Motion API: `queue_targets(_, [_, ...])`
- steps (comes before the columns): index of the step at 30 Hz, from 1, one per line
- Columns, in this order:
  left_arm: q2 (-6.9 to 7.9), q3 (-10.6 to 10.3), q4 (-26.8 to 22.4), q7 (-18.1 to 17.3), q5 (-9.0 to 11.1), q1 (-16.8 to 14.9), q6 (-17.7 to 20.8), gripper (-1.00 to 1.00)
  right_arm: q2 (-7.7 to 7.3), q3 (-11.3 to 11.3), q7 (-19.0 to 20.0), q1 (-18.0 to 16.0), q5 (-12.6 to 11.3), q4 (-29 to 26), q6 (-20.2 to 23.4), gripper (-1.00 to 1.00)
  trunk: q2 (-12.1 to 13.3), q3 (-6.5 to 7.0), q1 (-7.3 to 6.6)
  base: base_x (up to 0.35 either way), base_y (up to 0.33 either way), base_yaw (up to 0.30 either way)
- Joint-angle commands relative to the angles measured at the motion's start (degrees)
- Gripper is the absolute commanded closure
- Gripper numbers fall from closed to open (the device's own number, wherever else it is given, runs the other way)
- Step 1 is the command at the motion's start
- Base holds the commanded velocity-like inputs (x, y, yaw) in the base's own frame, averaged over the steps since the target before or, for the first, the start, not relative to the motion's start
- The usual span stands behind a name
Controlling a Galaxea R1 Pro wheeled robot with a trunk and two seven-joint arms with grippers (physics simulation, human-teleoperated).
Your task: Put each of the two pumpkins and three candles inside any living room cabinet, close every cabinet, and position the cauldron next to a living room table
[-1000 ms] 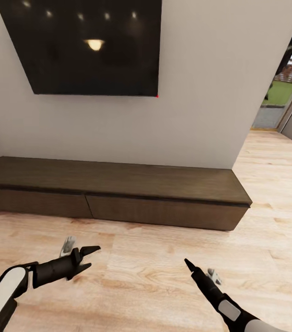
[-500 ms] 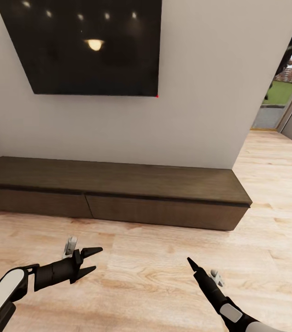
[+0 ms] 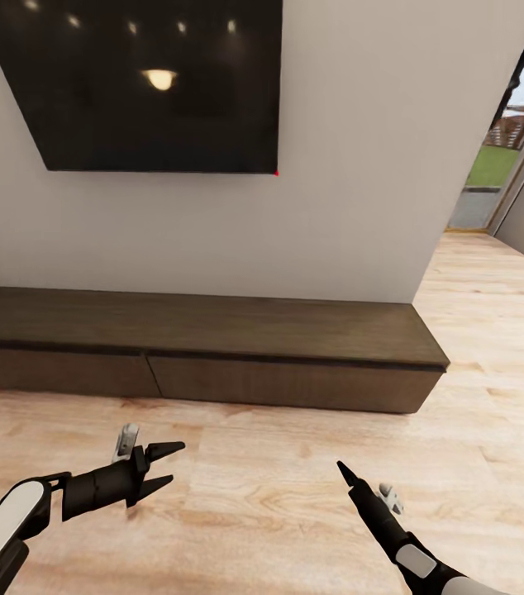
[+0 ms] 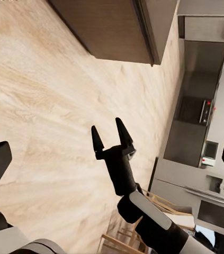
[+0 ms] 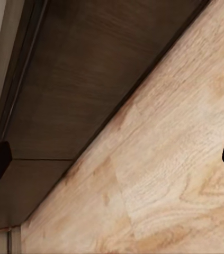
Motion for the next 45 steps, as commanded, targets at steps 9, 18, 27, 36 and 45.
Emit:
queue_targets(9, [0.01, -0.06, -0.66, -0.03, 0.63, -0.08, 0.08, -1.00, 0.10, 0.44, 5.27, -0.03, -5.18, 0.02, 9.17, -1.00, -0.42, -0.22, 0.22, 0.073, 0.017, 0.000])
queue_targets(18, [0.05, -0.30, -4.73, -0.04, 1.77, 0.07, 0.08, -1.00, -0.02, 0.58, 6.61, -0.03, -8.30, 0.22, 11.79, -1.00, -4.03, -1.84, 2.20, 0.001, 0.000, 0.000])
queue_targets(27, [0.17, -1.37, -8.89, -0.04, 5.05, 0.43, 0.16, -1.00, -0.07, 0.51, 6.71, -0.03, -8.41, 1.79, 11.85, -1.00, -7.64, -3.46, 4.17, 0.000, 0.000, 0.000])
queue_targets(36, [0.02, -4.20, -8.89, -0.10, 7.48, 0.78, -0.02, -1.00, -0.21, 1.39, 6.60, -0.03, -6.84, 2.63, 12.51, -1.00, -8.03, -3.63, 4.38, 0.000, 0.000, 0.000])
queue_targets(45, [0.21, -5.33, -8.86, -0.13, 7.50, 0.81, -0.01, -1.00, -0.09, 1.37, 6.53, -0.03, -5.86, 2.74, 11.12, -1.00, -8.03, -3.63, 4.38, 0.000, 0.000, 0.000])
